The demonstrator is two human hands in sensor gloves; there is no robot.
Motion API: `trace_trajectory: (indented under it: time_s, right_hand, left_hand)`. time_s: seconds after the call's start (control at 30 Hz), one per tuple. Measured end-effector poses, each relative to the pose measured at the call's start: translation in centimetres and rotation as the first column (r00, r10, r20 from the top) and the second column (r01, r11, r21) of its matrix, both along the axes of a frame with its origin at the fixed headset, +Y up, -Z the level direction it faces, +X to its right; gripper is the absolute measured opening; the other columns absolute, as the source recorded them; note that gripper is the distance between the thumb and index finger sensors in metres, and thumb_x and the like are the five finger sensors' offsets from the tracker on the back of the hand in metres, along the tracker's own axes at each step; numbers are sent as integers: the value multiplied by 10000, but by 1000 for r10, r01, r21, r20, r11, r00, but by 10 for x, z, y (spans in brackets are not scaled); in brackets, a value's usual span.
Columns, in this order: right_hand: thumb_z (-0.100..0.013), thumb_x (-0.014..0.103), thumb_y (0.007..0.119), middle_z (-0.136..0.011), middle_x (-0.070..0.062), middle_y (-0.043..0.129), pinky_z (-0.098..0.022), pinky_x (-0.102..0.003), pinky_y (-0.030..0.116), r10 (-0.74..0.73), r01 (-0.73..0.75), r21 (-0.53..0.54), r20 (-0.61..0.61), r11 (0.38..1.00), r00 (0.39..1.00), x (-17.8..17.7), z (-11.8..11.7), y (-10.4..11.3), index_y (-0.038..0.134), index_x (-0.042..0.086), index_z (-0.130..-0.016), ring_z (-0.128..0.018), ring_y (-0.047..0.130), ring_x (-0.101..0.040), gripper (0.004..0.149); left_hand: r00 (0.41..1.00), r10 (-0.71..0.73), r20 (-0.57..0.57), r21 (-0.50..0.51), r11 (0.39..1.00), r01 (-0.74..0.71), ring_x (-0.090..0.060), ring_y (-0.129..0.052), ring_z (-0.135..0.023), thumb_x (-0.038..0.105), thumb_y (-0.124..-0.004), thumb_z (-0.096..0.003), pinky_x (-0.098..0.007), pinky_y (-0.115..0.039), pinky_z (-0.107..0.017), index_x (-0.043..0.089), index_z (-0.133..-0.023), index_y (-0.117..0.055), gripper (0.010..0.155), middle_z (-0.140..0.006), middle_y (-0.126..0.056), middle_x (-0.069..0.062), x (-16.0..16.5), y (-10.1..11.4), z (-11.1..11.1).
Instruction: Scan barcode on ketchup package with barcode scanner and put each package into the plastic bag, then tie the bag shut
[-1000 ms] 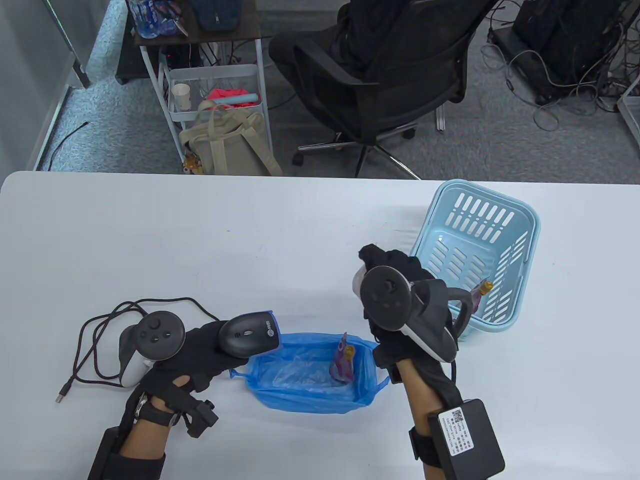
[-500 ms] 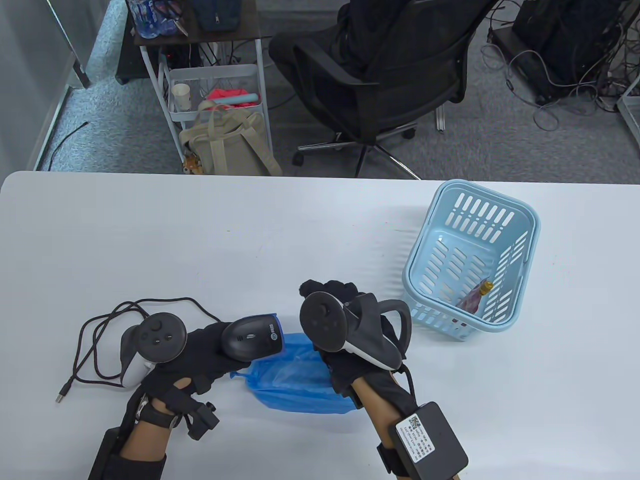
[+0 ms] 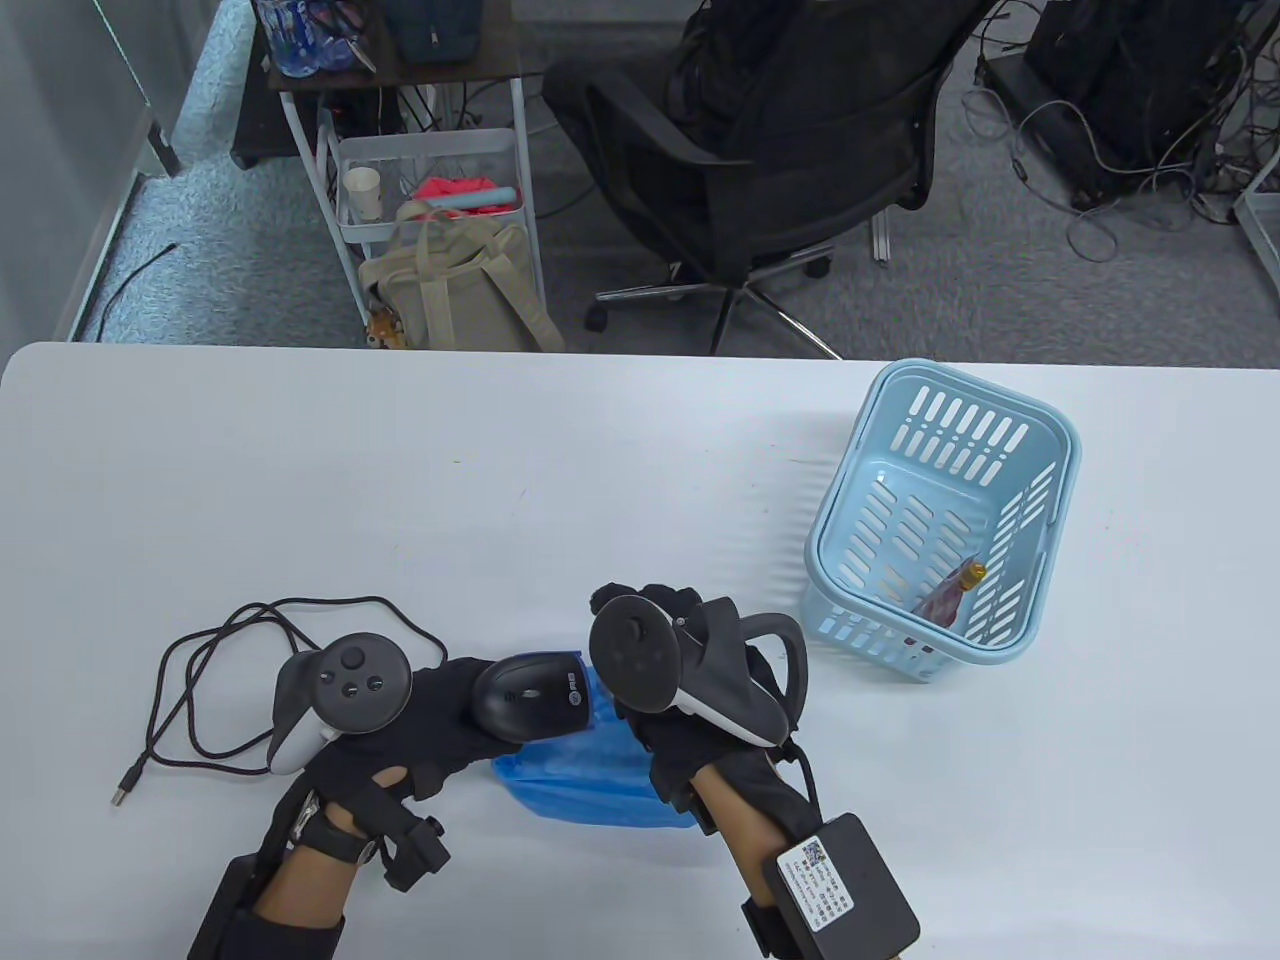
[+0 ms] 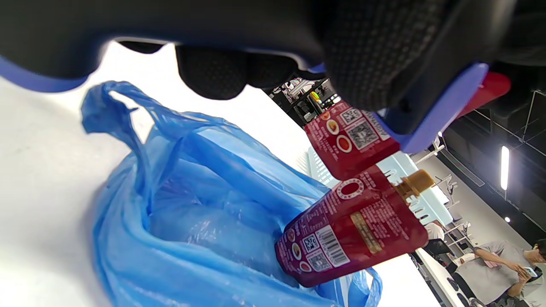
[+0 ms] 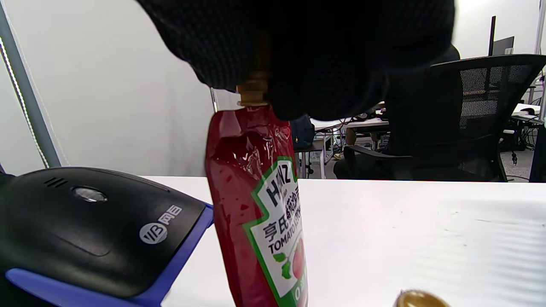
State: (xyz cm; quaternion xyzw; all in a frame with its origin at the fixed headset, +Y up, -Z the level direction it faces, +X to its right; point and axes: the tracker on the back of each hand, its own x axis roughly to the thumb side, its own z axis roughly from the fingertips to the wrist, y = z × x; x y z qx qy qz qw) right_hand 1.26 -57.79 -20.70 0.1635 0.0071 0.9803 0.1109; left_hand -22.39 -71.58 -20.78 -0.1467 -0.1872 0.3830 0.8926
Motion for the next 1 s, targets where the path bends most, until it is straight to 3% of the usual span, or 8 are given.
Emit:
trace_trajectory:
  time_s: [0.4,0.6,1.0]
  right_hand:
    - [-510,217,795,-806,-196,872,-427,-460,792,8,-9,-10,-6,1000,1000,0,3,-2,745,103,-933,-617,902,-361,441]
    - [-509,219,800,-804,-194,874,-428,-461,792,11,-11,-17,-12,1000,1000,0,5,-3,747,97,-931,-618,901,-361,443]
    - [-486,228,847,-803,-175,904,-434,-465,796,106,-109,-48,-65,993,992,-9,14,-27,789,87,-904,-625,911,-367,445]
  left_hand:
    - [1000,-18,17,-6,1000,18,-301,-954,-733,466,-893,-444,-527,-749,-625,264,-897,-833,500,-900,-849,13,3,1,0]
    - [999,-40,-25,20,999,41,-300,-963,-724,468,-900,-436,-522,-758,-619,267,-895,-836,504,-894,-857,10,0,2,0]
    - [995,24,-100,11,1000,-23,-302,-962,-723,467,-901,-435,-525,-757,-618,263,-897,-833,509,-893,-857,-2,-20,5,-2]
